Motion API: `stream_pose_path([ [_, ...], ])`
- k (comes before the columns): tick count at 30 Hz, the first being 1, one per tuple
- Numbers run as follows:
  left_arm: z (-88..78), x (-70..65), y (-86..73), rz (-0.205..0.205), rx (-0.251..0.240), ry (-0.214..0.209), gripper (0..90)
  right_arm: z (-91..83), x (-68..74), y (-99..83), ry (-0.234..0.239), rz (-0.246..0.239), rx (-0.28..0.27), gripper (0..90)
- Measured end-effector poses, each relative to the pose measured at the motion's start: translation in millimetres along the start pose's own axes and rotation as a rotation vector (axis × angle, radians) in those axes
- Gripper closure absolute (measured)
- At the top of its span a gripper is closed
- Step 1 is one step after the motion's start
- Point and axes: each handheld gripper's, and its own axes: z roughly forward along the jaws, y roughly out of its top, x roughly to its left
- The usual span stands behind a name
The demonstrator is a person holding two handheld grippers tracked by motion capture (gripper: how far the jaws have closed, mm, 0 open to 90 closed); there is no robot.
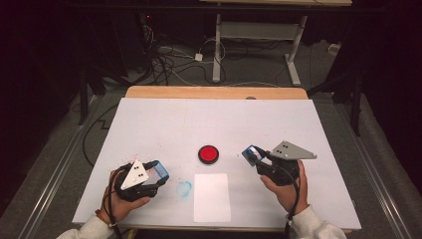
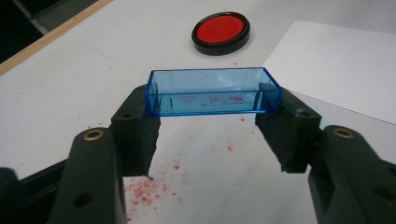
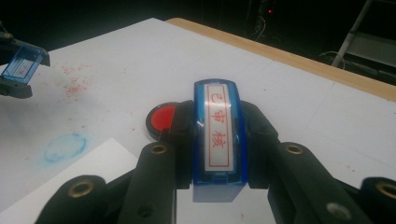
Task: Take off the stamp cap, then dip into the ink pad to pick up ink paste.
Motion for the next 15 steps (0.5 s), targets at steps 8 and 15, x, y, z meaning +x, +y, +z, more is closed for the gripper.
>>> stream_pose_path([
  [8,0.5,0.1,-1.9,-0.018,0.015,-0.01,39.7,4.8,2.2,2.4,0.015,-0.022,0.011,70.3],
  [15,3.5,-1.0,-1.9,-0.013,0.027,-0.021,39.7,14.9,1.2,3.5,0.021,-0.024,0.031,70.3],
])
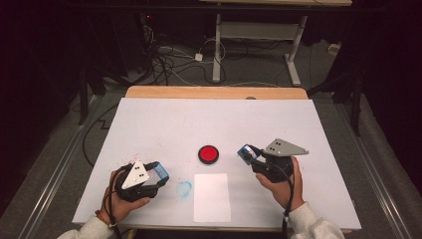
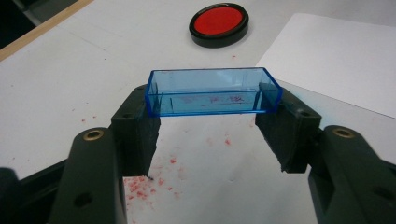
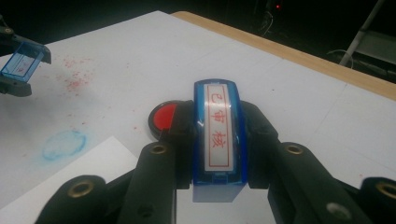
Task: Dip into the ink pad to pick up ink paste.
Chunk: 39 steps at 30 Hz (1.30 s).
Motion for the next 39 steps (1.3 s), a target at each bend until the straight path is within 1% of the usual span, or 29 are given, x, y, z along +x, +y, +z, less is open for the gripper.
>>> stream_pose_path([
  [5,0.3,-0.2,1.0,0.002,-0.001,-0.003,39.7,6.8,0.7,5.3,0.014,-0.01,0.008,70.3],
  [10,2.6,-1.8,2.2,0.009,0.008,-0.009,39.7,16.4,3.2,11.3,0.032,-0.03,0.018,70.3],
  [14,2.7,-2.6,2.2,0.01,0.01,-0.013,39.7,26.2,8.6,17.2,0.05,-0.057,0.036,70.3],
  [21,1.4,-2.0,1.3,-0.002,0.007,-0.012,39.7,50.1,18.6,27.4,0.082,-0.106,0.077,70.3],
  [28,1.5,-1.6,1.5,0.001,0.007,-0.012,39.7,76.6,24.2,33.6,0.102,-0.111,0.116,70.3],
  [31,1.4,-1.6,1.4,0.001,0.008,-0.012,39.7,87.1,26.4,34.3,0.11,-0.109,0.137,70.3],
  [32,1.3,-1.4,1.4,0.0,0.007,-0.013,39.7,90.6,27.5,34.4,0.111,-0.116,0.144,70.3],
  [36,1.5,-1.3,1.4,-0.001,0.009,-0.015,39.7,102.8,30.7,34.1,0.115,-0.124,0.168,70.3],
  [37,1.5,-1.4,1.5,0.0,0.01,-0.016,39.7,106.2,31.4,33.6,0.118,-0.118,0.173,70.3],
  [39,1.9,-1.6,1.5,0.003,0.012,-0.017,39.7,113.1,31.8,32.3,0.122,-0.126,0.187,70.3],
])
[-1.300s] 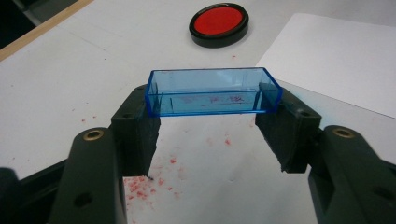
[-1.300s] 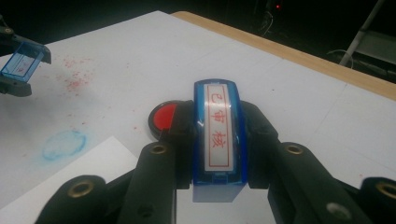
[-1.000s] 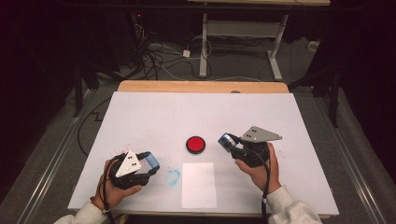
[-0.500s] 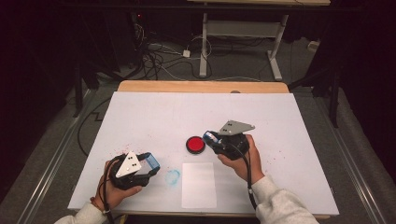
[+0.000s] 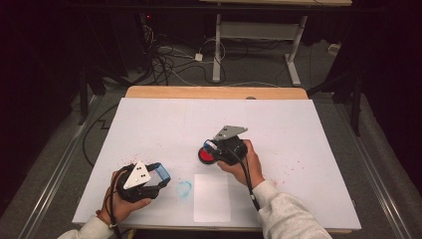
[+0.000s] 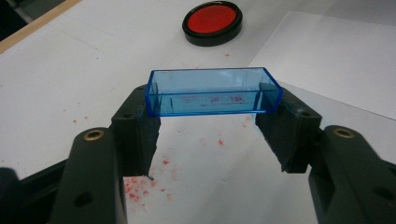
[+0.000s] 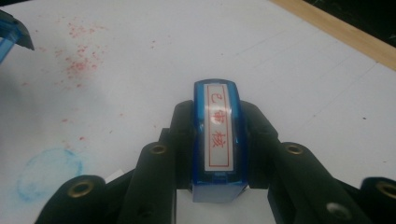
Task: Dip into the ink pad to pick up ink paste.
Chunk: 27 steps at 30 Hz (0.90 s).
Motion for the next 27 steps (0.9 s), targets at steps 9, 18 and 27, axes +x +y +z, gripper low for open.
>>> stream_pose_path([
  [9,0.5,0.5,-0.4,0.001,0.002,-0.007,39.7,22.8,-2.1,-2.0,0.01,0.014,0.053,70.3],
  [18,0.7,0.1,-0.2,0.004,0.004,-0.012,39.6,31.1,-4.3,-5.0,0.006,0.021,0.08,70.3],
  [27,1.5,-0.3,-0.3,0.008,0.009,-0.015,39.7,37.0,-4.8,-6.6,0.006,0.018,0.077,70.3],
])
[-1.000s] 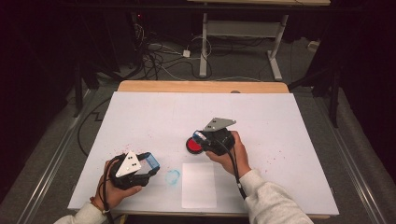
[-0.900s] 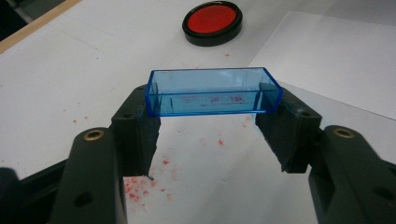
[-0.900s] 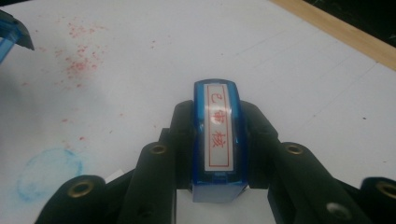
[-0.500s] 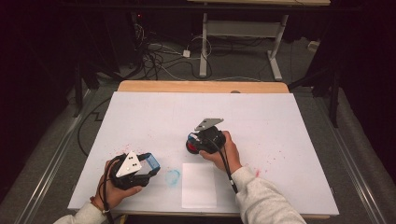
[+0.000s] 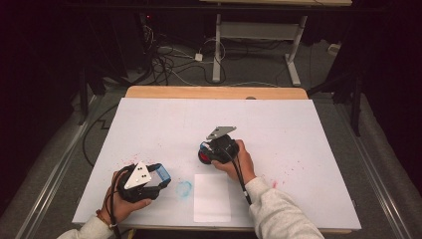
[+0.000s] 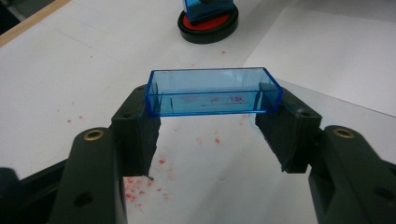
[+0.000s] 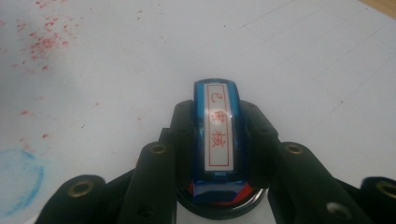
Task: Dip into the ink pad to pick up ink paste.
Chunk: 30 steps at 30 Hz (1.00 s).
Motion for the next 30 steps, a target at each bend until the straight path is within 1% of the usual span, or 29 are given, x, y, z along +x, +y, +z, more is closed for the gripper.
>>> stream_pose_path([
  [3,-0.2,-0.1,0.0,0.0,-0.001,-0.002,39.6,0.4,-0.4,-0.6,0.001,0.001,0.0,70.3],
  [4,-0.1,0.0,-0.1,-0.001,-0.001,-0.001,39.7,0.5,-0.7,-1.0,0.004,0.011,0.0,70.3],
  [8,0.3,-0.6,0.2,0.002,0.003,-0.004,39.6,1.0,-2.3,-1.5,0.013,0.024,-0.002,70.4],
  [12,0.4,-1.3,0.5,0.003,0.003,-0.004,39.6,1.0,-2.1,-1.8,0.011,0.018,-0.002,70.4],
  [15,-0.5,-1.3,0.5,0.003,-0.003,0.004,39.6,1.0,-2.5,-3.4,0.014,0.017,-0.013,70.5],
  [20,-0.6,-1.2,0.3,0.001,-0.002,0.003,39.7,0.9,-2.4,-4.8,0.013,0.032,-0.017,70.4],
  [27,0.1,-2.1,0.7,0.003,0.0,-0.002,39.7,1.6,-4.5,-4.4,0.022,0.04,-0.012,70.5],
  [30,-0.7,-2.4,1.1,0.004,-0.006,0.007,39.7,1.8,-5.1,-4.3,0.026,0.045,-0.011,70.5],
])
